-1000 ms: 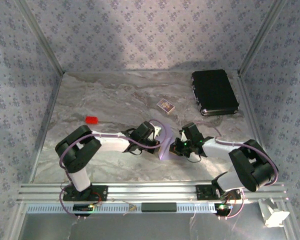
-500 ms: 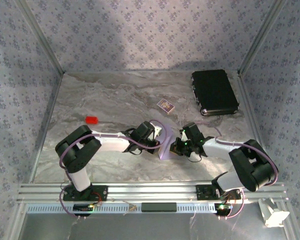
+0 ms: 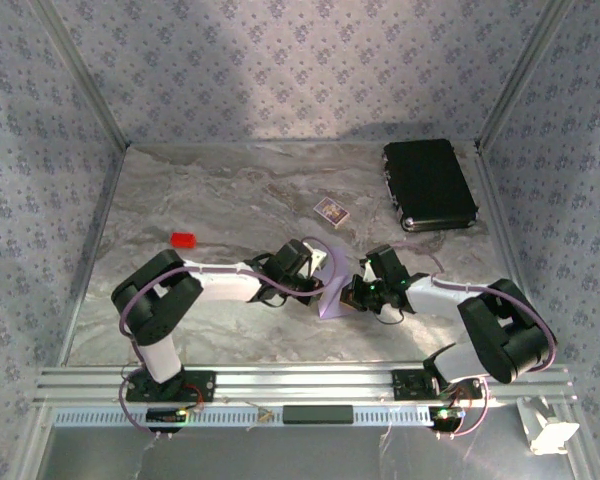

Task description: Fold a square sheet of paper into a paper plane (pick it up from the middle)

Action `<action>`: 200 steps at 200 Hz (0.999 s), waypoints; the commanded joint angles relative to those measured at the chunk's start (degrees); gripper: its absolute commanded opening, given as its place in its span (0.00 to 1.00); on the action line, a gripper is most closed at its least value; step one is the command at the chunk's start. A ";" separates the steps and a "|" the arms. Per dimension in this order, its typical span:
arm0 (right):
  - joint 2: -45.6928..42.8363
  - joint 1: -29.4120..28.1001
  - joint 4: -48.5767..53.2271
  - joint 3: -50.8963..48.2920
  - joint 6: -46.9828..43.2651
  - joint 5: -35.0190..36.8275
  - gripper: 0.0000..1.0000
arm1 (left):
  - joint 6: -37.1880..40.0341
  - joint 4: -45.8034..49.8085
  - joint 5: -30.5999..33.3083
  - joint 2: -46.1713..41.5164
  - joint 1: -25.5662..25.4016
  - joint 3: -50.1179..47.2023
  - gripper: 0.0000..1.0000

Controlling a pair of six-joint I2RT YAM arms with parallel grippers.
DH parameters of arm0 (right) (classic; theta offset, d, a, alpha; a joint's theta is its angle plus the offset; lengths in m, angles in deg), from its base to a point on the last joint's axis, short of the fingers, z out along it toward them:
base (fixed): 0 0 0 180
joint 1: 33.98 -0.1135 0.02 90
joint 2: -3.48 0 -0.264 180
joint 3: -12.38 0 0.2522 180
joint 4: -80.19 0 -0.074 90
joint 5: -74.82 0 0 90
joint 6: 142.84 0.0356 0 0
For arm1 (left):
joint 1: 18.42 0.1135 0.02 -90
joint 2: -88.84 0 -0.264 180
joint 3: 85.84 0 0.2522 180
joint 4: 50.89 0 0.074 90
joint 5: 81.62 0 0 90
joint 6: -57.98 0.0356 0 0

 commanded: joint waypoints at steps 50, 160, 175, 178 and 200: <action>0.48 0.49 1.47 -1.39 -0.88 0.25 0.00 | 1.32 0.77 -0.62 2.02 0.42 2.22 0.08; 0.38 0.82 1.76 -1.50 -1.08 0.28 0.00 | 1.09 1.39 0.73 2.13 0.63 1.81 0.07; 0.25 0.88 1.77 -1.59 -1.13 0.14 0.00 | 1.22 0.78 -0.41 2.34 0.65 1.96 0.07; 0.23 0.89 1.82 -1.59 -1.18 0.08 0.00 | 1.29 0.64 -0.67 2.42 0.70 1.98 0.07; 0.39 0.86 1.77 -1.56 -1.22 -0.03 0.00 | 1.66 0.46 -1.37 2.71 0.72 2.45 0.08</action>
